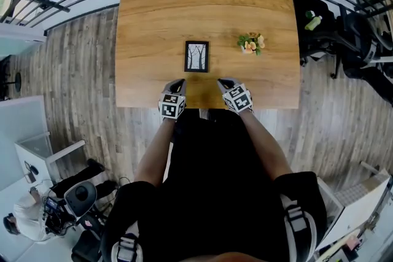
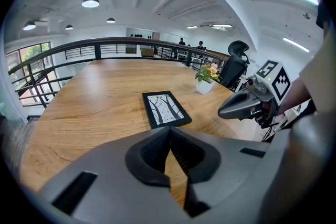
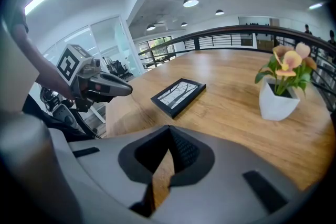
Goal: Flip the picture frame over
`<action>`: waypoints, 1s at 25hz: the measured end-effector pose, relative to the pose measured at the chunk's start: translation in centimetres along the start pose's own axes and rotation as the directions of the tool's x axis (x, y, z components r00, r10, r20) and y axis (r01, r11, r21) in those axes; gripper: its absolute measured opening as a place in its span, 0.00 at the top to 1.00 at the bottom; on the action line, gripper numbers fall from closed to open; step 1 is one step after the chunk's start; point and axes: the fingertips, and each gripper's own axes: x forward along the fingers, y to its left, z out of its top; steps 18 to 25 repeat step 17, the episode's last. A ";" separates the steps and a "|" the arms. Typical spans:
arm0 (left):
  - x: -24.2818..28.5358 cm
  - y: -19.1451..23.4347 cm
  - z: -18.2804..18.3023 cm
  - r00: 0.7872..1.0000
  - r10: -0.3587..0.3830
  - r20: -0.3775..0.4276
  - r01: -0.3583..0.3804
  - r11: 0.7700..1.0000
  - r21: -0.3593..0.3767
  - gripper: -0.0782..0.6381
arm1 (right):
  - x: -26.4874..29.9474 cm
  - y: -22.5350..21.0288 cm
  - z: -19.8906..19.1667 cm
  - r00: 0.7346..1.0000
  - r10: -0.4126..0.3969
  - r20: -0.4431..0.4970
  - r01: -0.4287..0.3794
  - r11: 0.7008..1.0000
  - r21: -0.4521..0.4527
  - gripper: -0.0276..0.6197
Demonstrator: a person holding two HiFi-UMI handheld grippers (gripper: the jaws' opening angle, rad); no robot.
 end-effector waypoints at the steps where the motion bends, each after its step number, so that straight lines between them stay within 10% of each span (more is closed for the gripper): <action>1: 0.0 0.0 0.0 1.000 0.000 0.000 0.000 1.000 0.001 0.86 | 0.0 0.0 0.0 1.000 0.000 0.002 0.000 1.000 0.001 0.95; 25: 0.5 -0.2 0.1 1.000 0.007 -0.009 -0.007 1.000 0.001 0.86 | -0.2 -1.0 -0.6 1.000 -0.002 0.000 0.002 1.000 0.024 0.95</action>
